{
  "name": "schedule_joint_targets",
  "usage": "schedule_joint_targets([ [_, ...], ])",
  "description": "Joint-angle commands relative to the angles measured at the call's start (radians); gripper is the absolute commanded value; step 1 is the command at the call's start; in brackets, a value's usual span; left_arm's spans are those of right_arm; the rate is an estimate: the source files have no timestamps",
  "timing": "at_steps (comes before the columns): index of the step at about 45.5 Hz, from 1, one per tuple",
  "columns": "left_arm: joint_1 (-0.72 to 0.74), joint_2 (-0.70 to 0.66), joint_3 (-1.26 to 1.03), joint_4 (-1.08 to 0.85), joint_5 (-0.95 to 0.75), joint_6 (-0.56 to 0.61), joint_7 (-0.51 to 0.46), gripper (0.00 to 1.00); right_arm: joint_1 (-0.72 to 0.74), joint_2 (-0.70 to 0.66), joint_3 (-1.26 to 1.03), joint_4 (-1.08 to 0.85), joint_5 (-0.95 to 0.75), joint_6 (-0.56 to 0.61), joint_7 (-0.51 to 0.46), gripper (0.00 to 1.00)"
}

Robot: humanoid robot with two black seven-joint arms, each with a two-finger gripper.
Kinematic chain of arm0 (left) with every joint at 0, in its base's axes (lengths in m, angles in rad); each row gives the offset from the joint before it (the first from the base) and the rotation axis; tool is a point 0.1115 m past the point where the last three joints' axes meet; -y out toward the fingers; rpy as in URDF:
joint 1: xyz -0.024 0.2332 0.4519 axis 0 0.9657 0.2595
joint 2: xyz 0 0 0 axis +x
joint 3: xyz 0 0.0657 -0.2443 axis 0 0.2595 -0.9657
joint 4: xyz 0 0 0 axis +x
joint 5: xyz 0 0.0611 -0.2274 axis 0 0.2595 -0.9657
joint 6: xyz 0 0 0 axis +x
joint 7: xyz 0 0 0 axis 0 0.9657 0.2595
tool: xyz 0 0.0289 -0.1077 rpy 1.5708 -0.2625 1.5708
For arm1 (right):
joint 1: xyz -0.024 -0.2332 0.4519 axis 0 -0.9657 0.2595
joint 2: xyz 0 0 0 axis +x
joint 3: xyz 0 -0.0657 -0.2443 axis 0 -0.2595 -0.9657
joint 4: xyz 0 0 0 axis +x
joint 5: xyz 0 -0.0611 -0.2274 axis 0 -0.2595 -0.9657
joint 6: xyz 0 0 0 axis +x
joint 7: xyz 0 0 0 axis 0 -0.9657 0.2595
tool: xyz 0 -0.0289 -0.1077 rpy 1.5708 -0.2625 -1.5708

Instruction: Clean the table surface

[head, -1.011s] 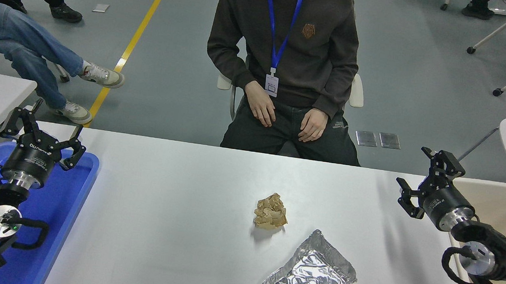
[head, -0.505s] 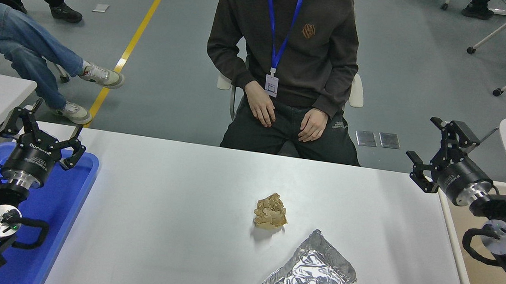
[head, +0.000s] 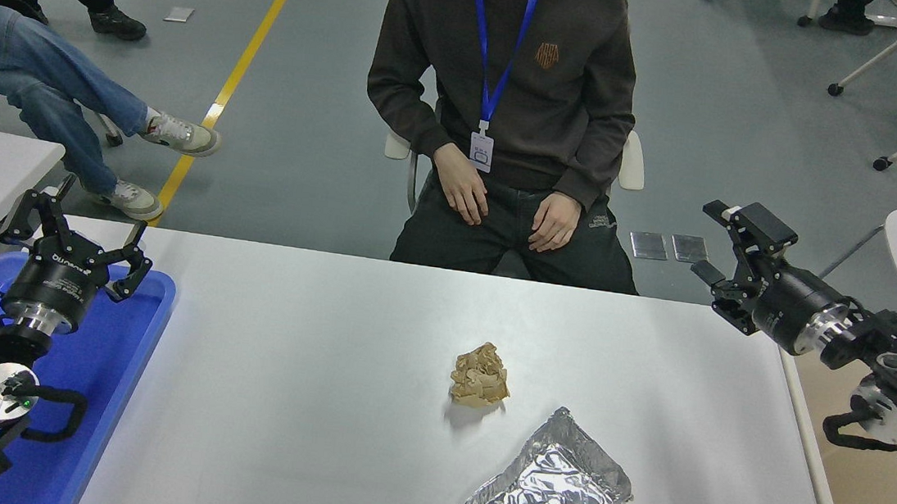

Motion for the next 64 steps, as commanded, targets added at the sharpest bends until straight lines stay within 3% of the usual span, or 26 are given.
schedule_joint_targets([
  [1,0.000,0.000,0.000,0.000,0.000,0.000,0.000,1.00,0.041,-0.017,-0.104,0.075,-0.188,0.003,0.036,1.00],
  [6,0.000,0.000,0.000,0.000,0.000,0.000,0.000,1.00,0.088,-0.025,-0.193,0.076,-0.280,0.003,0.027,1.00],
  [20,0.000,0.000,0.000,0.000,0.000,0.000,0.000,1.00,0.216,-0.077,-0.380,0.125,-0.310,0.003,0.024,1.00],
  [37,0.000,0.000,0.000,0.000,0.000,0.000,0.000,1.00,0.351,-0.069,-0.601,0.164,-0.470,0.001,0.019,1.00],
  [58,0.000,0.000,0.000,0.000,0.000,0.000,0.000,1.00,0.349,-0.053,-0.711,0.240,-0.745,-0.013,0.013,1.00],
  [64,0.000,0.000,0.000,0.000,0.000,0.000,0.000,1.00,0.328,-0.040,-0.719,0.237,-0.869,-0.089,-0.085,1.00],
])
